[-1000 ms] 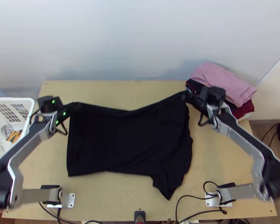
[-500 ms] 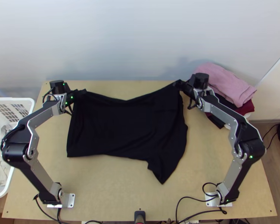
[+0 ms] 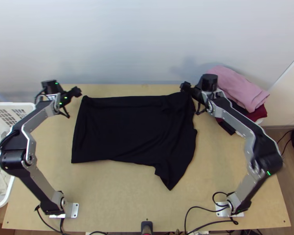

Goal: Fold the t-shirt

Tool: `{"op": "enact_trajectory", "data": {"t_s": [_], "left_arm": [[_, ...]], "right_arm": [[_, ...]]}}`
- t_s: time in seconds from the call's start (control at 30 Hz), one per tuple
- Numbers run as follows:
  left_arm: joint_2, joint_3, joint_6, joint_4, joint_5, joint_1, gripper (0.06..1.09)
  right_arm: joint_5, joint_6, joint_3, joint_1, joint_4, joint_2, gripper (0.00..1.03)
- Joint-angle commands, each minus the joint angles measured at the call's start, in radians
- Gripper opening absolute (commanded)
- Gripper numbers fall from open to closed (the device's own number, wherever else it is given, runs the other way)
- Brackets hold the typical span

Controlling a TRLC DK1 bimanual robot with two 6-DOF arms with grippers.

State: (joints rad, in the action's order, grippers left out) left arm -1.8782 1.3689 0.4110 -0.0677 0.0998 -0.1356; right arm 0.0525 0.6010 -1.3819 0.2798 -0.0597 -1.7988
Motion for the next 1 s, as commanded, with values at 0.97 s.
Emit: {"op": "enact_trajectory", "data": {"t_s": [0.97], "left_arm": [[0.484,-0.143,-0.057,-0.264,0.061,-0.035,1.02]], "right_arm": [[0.311,0.151,0.603,-0.048,-0.756,0.569,0.69]]}}
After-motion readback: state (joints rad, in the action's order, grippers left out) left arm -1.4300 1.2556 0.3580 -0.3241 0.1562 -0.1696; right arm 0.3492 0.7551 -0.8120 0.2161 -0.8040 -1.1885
